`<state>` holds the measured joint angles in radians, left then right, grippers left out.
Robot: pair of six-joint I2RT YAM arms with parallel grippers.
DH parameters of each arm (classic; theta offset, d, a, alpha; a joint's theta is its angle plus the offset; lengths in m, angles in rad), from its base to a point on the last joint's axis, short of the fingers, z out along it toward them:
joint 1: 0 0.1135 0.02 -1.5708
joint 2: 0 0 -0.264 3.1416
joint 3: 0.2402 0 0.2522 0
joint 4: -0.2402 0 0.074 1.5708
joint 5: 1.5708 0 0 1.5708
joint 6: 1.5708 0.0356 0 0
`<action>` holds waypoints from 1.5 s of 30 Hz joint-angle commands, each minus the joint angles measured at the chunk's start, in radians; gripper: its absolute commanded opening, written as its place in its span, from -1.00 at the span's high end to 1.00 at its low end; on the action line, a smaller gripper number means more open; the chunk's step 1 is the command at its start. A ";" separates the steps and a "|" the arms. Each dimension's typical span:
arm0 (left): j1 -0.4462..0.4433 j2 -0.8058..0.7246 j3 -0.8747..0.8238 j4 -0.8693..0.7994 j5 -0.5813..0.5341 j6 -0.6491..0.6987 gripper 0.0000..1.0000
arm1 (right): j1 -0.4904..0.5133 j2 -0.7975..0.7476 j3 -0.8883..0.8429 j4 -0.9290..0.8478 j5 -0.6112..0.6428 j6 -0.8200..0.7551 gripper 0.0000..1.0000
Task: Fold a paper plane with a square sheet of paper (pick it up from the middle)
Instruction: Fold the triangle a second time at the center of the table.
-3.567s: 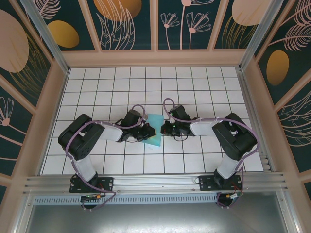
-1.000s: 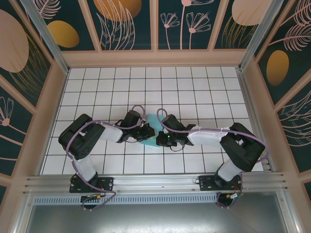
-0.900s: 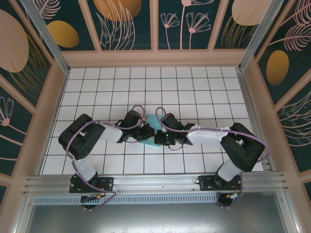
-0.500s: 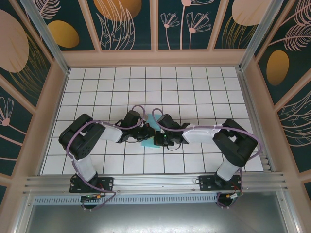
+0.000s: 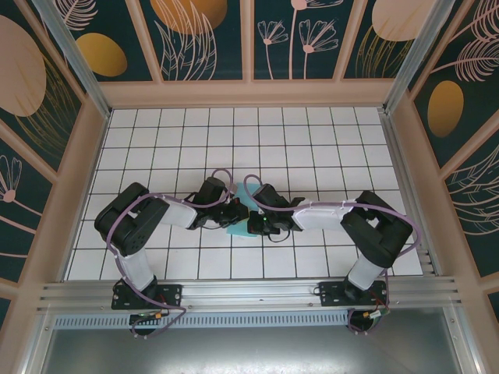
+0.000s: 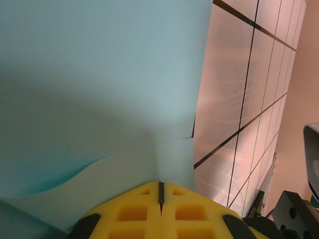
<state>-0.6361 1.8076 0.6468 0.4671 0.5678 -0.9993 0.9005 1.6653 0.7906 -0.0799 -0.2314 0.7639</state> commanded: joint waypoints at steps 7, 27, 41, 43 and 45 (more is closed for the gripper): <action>-0.005 0.041 -0.019 -0.051 -0.040 0.005 0.92 | 0.008 0.017 -0.023 -0.014 -0.009 -0.003 1.00; -0.005 0.045 -0.039 -0.048 -0.057 0.006 0.95 | -0.001 -0.098 -0.146 0.082 -0.071 0.018 1.00; -0.005 0.042 -0.040 -0.046 -0.052 0.008 0.95 | -0.006 -0.135 -0.127 0.097 -0.067 0.017 1.00; -0.006 0.042 -0.038 -0.045 -0.050 0.008 0.95 | -0.016 -0.156 -0.115 0.103 -0.062 0.010 1.00; -0.006 0.042 -0.037 -0.045 -0.051 0.007 0.95 | -0.032 -0.155 -0.109 0.108 -0.062 0.009 1.00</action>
<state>-0.6361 1.8076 0.6395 0.4808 0.5667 -0.9989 0.8886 1.5429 0.6544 0.0376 -0.2893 0.7837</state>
